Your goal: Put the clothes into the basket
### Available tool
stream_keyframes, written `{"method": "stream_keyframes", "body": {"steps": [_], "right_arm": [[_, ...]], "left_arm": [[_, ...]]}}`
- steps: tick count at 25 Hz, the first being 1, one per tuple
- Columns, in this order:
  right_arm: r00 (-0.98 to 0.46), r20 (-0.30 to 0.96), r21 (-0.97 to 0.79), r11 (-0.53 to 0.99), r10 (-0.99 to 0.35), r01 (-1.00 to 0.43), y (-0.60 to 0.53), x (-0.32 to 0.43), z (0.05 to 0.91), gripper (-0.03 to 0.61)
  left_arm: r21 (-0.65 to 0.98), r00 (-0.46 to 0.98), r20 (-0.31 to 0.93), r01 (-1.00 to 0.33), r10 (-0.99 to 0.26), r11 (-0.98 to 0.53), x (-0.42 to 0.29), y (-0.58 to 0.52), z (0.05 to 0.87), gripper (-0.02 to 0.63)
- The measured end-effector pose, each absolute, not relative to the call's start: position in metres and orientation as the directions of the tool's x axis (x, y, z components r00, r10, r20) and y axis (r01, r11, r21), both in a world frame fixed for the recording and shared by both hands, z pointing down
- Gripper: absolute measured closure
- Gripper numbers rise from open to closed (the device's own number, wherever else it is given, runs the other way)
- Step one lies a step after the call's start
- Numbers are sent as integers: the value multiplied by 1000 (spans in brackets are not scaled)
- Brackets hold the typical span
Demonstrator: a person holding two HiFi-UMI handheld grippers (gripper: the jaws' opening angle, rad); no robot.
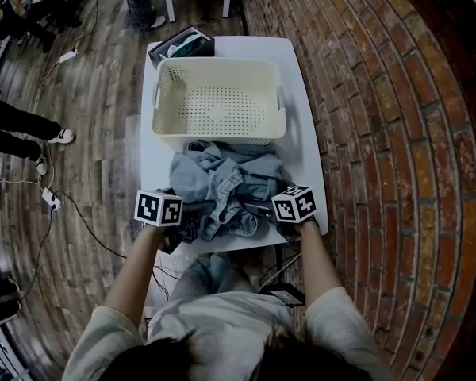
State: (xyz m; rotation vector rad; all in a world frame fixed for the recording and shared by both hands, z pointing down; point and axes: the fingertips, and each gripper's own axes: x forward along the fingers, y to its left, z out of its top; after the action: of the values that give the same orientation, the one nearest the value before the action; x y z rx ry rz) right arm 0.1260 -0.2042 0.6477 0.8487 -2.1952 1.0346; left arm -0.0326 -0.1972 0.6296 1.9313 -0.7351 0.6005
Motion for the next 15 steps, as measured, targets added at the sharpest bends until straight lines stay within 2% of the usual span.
{"method": "stream_keyframes", "body": {"steps": [6,12,15], "right_arm": [[-678,691,-501,511,-250,-699,-201,107,649,81],[-693,672,-514,507,-263,-691,-199,100,648,130],[-701,664,-512,526,-260,-679,-197,95,645,173]], "left_arm": [[612,707,660,-702,-253,-365,-27,-201,634,25],[619,711,609,-703,-352,-350,-24,-206,631,25],[623,722,607,-692,-334,-364,-23,-205,630,26]]}}
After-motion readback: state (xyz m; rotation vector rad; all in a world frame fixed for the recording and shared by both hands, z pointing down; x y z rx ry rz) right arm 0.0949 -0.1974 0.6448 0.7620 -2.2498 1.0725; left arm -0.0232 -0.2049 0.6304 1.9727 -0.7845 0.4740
